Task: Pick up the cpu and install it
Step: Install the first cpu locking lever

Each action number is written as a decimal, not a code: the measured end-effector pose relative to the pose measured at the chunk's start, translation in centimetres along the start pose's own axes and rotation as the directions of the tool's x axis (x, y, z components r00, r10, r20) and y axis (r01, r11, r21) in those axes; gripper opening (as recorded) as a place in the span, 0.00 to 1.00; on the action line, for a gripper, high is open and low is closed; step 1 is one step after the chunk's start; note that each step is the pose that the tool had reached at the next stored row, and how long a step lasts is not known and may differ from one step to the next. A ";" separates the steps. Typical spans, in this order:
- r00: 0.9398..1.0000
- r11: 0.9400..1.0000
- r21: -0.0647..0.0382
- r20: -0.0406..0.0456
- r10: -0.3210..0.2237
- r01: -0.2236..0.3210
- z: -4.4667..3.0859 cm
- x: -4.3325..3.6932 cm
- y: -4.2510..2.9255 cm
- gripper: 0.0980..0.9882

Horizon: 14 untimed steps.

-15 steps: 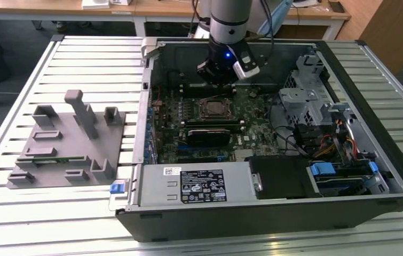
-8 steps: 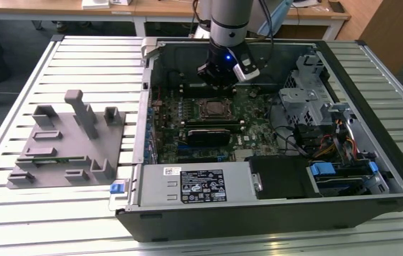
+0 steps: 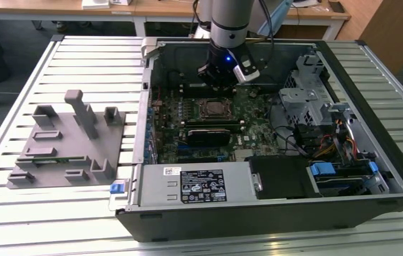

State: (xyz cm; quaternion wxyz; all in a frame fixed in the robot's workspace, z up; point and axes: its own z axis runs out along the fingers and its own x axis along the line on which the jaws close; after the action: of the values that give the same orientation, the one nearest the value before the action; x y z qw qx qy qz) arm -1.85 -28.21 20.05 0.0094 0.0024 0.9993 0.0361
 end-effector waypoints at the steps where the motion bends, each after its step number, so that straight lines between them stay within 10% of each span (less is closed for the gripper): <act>1: 1.000 1.000 0.000 0.000 0.000 0.000 -0.04 0.00 0.00 0.01; 14: 1.000 1.000 0.021 0.000 0.000 0.000 0.11 -0.01 -0.01 0.01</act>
State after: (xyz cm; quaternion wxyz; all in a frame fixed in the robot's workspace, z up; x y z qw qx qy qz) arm -1.84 -28.21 19.94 0.0094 0.0023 0.9996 0.0254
